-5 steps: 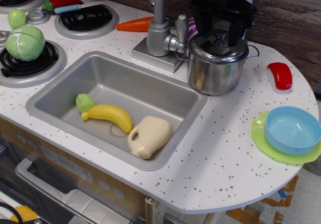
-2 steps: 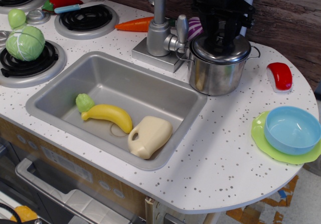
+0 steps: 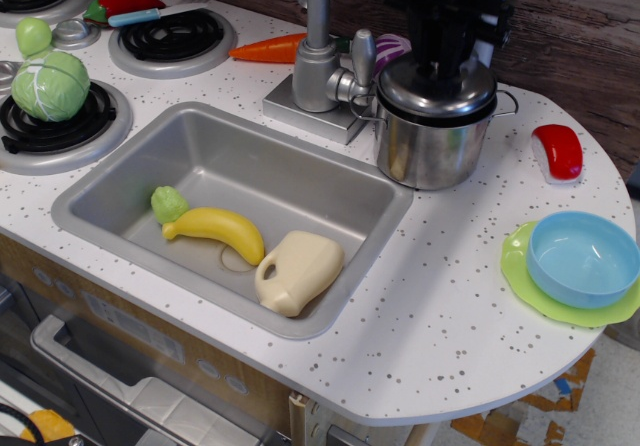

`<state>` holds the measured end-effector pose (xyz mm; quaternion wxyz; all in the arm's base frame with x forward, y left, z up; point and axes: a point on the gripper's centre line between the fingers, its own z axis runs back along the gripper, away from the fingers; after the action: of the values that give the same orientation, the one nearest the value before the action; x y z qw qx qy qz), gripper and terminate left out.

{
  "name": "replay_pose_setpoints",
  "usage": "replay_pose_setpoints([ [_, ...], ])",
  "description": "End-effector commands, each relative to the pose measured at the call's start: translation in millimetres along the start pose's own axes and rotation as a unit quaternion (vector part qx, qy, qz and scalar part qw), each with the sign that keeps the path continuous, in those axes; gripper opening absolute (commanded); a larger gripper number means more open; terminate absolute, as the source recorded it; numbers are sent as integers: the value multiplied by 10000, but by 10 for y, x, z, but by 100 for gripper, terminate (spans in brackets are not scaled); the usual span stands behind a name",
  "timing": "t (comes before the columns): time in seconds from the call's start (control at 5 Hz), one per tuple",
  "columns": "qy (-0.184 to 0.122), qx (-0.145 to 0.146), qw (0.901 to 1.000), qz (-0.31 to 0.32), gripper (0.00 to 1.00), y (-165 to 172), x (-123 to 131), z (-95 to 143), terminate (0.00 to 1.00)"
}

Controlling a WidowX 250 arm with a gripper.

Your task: Take lid off pot or pan

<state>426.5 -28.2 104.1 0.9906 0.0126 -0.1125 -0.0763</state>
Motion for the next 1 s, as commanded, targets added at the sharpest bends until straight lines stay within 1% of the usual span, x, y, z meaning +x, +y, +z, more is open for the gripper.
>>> replay_pose_setpoints([
  [0.0,-47,339,9991,250,0,-37,125,566,0],
  [0.2,146,514,9967,612,0,-99,-136,622,0],
  [0.4,146,389,9927,1136,0,-187,-491,469,0],
  [0.6,94,336,9860,1634,0,-295,-754,328,0],
  [0.8,-19,178,9793,2016,0,-440,-943,168,0],
])
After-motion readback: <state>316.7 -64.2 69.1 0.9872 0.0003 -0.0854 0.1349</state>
